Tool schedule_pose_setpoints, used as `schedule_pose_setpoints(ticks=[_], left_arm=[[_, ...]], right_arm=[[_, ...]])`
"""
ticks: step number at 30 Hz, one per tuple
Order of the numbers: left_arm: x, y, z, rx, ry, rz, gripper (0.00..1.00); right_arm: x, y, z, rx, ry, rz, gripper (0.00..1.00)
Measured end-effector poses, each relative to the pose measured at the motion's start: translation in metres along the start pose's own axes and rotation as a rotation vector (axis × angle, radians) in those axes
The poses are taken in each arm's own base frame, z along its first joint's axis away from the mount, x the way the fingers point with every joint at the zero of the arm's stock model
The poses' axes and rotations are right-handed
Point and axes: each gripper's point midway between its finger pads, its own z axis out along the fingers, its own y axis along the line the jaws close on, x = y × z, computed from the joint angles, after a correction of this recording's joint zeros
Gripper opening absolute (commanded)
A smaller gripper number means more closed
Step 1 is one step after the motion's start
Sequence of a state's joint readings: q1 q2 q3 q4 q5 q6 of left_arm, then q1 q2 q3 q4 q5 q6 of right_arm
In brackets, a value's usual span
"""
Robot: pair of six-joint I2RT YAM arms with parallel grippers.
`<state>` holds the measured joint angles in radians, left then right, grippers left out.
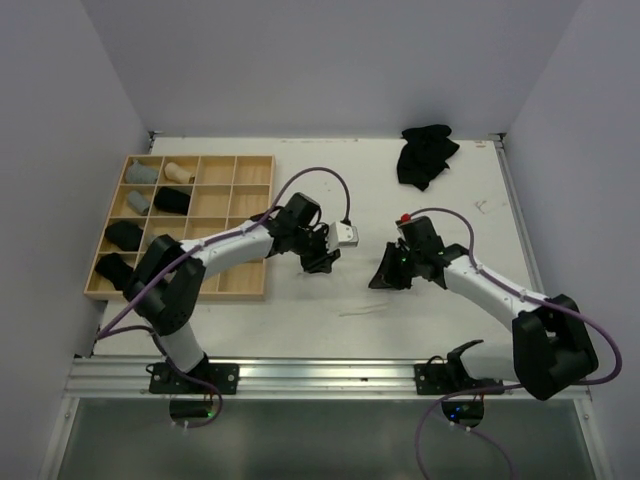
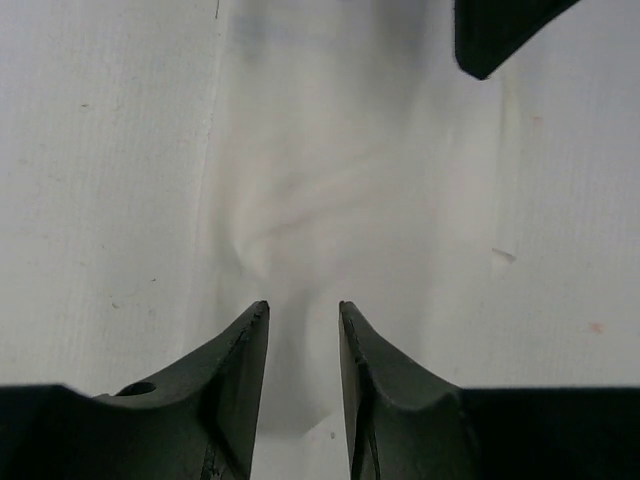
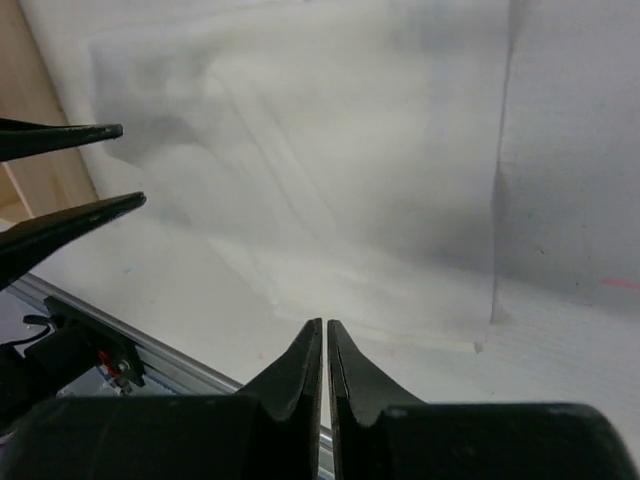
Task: Roll the underwear
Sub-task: Fold the underwear
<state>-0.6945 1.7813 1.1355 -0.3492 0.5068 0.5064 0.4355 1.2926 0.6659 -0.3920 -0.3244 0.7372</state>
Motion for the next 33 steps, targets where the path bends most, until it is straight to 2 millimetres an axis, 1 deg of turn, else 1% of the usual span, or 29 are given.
schedule_pose_setpoints(ticks=[3, 5, 6, 8, 9, 12, 15, 17, 21, 29, 32, 33], left_arm=[[-0.017, -0.008, -0.025, -0.014, -0.065, 0.044, 0.39], [-0.023, -0.013, -0.035, -0.022, -0.092, 0.071, 0.39], [-0.026, -0.017, -0.037, -0.022, -0.101, 0.092, 0.39], [-0.027, -0.031, -0.032, -0.008, -0.103, 0.131, 0.39], [-0.025, -0.041, -0.026, 0.009, -0.096, 0.149, 0.4], [-0.01, -0.075, -0.008, 0.065, -0.05, 0.203, 0.4], [0.003, -0.107, 0.005, 0.123, -0.008, 0.257, 0.41], [0.006, -0.117, 0.009, 0.136, 0.002, 0.278, 0.42], [0.006, -0.122, 0.016, 0.12, 0.001, 0.309, 0.42], [0.008, -0.12, 0.033, 0.063, 0.014, 0.33, 0.41], [0.012, -0.117, 0.041, 0.048, 0.029, 0.333, 0.38], [0.015, -0.116, 0.044, 0.045, 0.038, 0.333, 0.35]], right_arm=[[-0.012, 0.012, -0.004, -0.025, -0.028, -0.03, 0.07], [-0.014, 0.012, -0.001, -0.021, -0.022, -0.042, 0.07], [-0.012, 0.009, 0.003, -0.01, -0.01, -0.044, 0.06], [-0.008, 0.0, 0.011, 0.016, 0.025, -0.043, 0.04], [-0.005, -0.004, 0.016, 0.03, 0.044, -0.041, 0.03], [0.005, -0.017, 0.027, 0.063, 0.094, -0.032, 0.03], [0.02, -0.029, 0.032, 0.082, 0.142, -0.018, 0.03], [0.023, -0.029, 0.032, 0.075, 0.153, -0.016, 0.03], [0.025, -0.028, 0.032, 0.057, 0.158, -0.017, 0.03], [0.029, -0.025, 0.034, 0.029, 0.169, -0.012, 0.03], [0.029, -0.025, 0.034, 0.028, 0.169, -0.012, 0.03], [0.029, -0.025, 0.034, 0.028, 0.169, -0.012, 0.03]])
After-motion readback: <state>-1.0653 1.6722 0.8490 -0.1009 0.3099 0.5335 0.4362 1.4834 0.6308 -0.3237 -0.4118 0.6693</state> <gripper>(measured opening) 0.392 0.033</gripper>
